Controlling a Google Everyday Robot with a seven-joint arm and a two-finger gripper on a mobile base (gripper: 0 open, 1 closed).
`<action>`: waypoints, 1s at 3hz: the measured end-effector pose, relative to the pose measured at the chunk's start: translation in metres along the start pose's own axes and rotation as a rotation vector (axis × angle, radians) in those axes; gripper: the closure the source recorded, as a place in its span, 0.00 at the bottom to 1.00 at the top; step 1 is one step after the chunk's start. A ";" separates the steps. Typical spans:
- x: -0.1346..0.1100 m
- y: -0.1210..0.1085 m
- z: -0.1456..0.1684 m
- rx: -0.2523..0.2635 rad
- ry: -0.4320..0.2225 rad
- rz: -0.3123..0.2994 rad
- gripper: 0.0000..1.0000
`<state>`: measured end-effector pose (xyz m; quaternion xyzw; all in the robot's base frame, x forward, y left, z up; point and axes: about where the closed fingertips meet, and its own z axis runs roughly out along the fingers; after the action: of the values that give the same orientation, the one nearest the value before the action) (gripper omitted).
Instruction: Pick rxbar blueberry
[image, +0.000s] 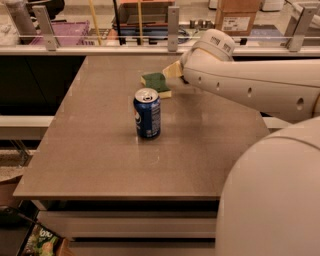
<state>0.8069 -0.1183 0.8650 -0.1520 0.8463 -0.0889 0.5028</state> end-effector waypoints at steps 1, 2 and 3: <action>-0.002 0.002 0.001 -0.018 -0.010 0.025 0.00; 0.001 0.005 0.004 -0.042 -0.010 0.060 0.00; 0.006 0.007 0.008 -0.066 -0.004 0.095 0.00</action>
Offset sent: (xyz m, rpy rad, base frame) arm 0.0082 0.0017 -0.0074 0.1312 0.0216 0.0117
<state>0.8105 -0.1133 0.8541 -0.1284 0.8539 -0.0367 0.5030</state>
